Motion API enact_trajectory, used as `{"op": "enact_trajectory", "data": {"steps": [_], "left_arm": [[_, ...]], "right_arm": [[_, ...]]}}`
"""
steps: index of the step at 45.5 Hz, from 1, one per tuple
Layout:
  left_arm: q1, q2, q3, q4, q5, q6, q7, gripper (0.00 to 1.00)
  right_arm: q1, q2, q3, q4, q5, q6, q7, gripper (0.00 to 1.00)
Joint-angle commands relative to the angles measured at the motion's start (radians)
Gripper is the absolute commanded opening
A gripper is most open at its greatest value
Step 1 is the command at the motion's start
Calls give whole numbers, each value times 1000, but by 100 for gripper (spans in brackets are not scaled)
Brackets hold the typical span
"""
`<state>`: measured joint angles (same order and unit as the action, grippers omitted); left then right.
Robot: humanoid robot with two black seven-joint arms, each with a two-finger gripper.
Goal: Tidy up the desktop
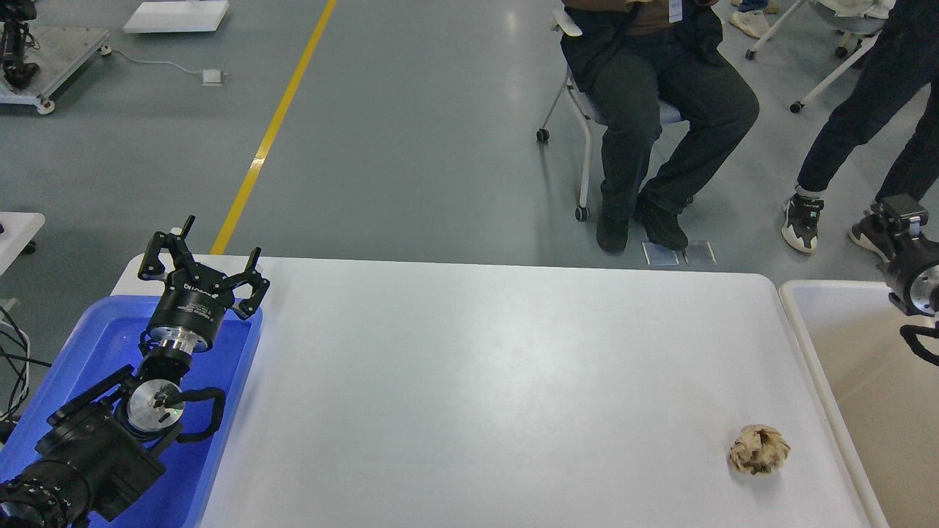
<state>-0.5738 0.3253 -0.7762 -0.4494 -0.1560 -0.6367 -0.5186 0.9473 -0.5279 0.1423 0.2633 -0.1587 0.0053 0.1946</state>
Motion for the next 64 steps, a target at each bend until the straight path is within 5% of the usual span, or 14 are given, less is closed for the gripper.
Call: {"op": "enact_trajectory", "data": {"steps": [1,14,30,64], "left_arm": [[-1,0,0,0,0,-1,-1,100],[0,0,0,0,0,-1,-1,100],[0,0,0,0,0,-1,-1,100],[0,0,0,0,1,-1,-1,100]], "right_arm": [[64,14,212,129,155,8,5,100],[64,22,399,260,290,68,-6,100],[31,190,425,251,597,110,-7,100],[-223,402,569,241,597,294,3,100]]}}
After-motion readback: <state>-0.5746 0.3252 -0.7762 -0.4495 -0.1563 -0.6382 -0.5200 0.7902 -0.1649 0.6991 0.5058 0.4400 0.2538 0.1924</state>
